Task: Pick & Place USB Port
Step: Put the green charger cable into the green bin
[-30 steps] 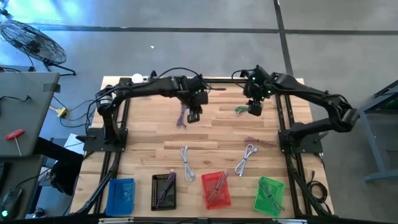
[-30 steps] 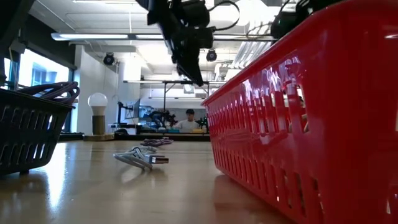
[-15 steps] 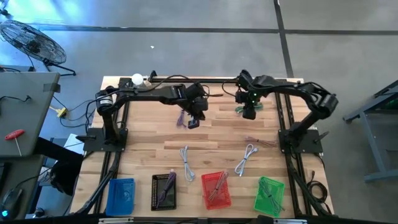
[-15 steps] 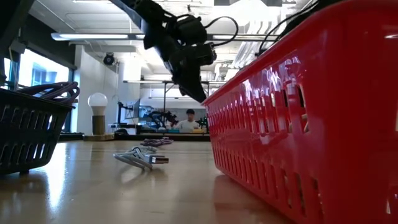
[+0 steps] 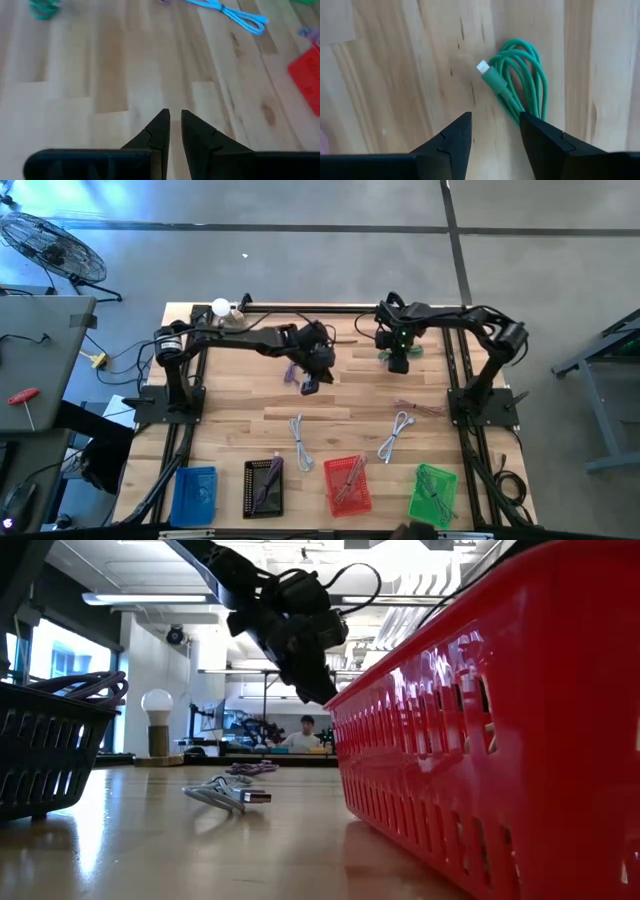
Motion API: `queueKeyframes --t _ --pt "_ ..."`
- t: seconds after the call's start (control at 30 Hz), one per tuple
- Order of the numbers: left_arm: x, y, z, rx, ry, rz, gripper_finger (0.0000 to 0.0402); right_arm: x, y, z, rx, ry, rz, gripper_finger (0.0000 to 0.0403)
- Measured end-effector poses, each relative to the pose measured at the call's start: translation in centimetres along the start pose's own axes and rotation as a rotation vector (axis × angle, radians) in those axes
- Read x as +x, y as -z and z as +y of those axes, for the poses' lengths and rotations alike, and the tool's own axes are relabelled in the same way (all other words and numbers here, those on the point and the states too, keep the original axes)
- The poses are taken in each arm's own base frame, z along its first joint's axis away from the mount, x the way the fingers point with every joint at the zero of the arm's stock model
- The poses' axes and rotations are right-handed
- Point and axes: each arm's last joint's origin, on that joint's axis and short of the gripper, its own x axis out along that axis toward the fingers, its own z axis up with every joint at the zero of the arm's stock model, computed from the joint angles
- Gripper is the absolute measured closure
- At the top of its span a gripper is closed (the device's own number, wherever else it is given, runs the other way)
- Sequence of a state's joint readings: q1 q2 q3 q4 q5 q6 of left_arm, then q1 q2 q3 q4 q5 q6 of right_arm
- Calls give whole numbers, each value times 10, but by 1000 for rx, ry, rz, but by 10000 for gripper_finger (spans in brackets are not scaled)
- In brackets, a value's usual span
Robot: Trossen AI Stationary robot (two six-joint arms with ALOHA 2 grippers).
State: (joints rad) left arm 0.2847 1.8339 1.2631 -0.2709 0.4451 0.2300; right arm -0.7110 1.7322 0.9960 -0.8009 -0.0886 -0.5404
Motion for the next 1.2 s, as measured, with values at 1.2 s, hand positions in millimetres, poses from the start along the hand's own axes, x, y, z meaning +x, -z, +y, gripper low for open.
queueKeyframes --t 1.2 --pt "-7 -36 -110 200 -7 -122 357 19 -12 -3 43 147 -21 388"
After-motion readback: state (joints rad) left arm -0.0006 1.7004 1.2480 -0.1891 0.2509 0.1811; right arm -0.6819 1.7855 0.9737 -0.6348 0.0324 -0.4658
